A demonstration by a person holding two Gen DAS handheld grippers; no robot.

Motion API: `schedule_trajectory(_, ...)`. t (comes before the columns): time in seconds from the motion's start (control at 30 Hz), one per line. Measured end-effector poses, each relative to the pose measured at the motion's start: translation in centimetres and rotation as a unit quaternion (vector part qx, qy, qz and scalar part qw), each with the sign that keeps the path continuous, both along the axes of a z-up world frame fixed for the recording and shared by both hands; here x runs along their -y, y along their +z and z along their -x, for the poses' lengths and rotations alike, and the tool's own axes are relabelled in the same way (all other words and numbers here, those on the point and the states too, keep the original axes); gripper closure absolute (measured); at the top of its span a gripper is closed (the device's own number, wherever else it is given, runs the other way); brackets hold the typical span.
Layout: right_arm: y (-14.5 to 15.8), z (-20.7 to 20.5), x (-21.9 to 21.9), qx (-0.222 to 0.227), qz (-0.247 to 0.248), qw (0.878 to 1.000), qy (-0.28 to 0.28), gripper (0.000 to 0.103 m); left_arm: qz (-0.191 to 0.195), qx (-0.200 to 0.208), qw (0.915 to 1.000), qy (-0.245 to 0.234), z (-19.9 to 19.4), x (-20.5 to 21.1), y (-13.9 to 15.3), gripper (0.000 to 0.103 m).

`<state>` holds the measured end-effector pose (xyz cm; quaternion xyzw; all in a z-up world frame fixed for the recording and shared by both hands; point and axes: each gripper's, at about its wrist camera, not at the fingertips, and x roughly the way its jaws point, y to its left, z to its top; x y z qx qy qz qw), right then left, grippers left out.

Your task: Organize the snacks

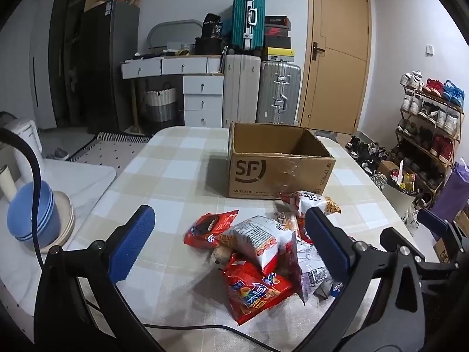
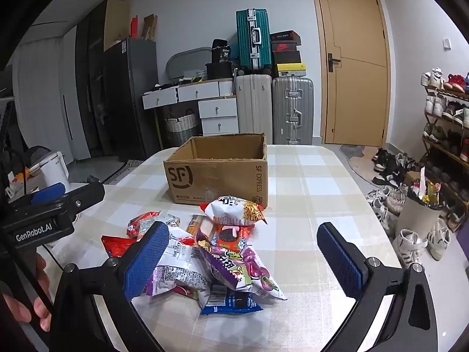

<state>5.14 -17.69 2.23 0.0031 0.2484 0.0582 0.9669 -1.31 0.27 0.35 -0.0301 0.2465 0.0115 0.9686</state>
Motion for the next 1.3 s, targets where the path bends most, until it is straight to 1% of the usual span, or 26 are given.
schedule_trajectory(0.1, 0.0, -0.1, 0.1, -0.003, 0.000, 1.000, -0.001, 0.000, 0.003, 0.004, 1.0000, -0.001, 0.3, -0.2, 0.3, 0.001)
schedule_trajectory(0.2, -0.1, -0.2, 0.1, -0.006, -0.009, 1.000, 0.006, 0.000, 0.003, -0.001, 1.0000, -0.001, 0.1, -0.1, 0.2, 0.001)
schedule_trajectory(0.37, 0.1, 0.1, 0.2, 0.002, -0.006, 1.000, 0.002, 0.000, 0.006, -0.005, 1.0000, 0.002, 0.1, -0.5, 0.0, 0.001)
schedule_trajectory(0.57, 0.1, 0.1, 0.2, -0.001, -0.008, 1.000, 0.003, 0.000, -0.014, -0.003, 0.9999, 0.002, 0.1, -0.2, -0.1, 0.001)
schedule_trajectory(0.77, 0.1, 0.1, 0.1, -0.002, -0.008, 1.000, 0.003, 0.000, -0.010, -0.007, 0.9999, -0.003, 0.0, 0.0, -0.3, 0.001)
schedule_trajectory(1.03, -0.1, 0.0, 0.1, -0.001, -0.007, 1.000, 0.001, 0.000, -0.027, -0.001, 0.9996, -0.004, 0.2, 0.8, -0.4, 0.001)
schedule_trajectory(1.3, -0.1, 0.0, 0.3, -0.004, -0.010, 1.000, -0.002, 0.000, -0.026, -0.001, 0.9996, -0.004, 0.3, 1.0, -0.5, 0.001)
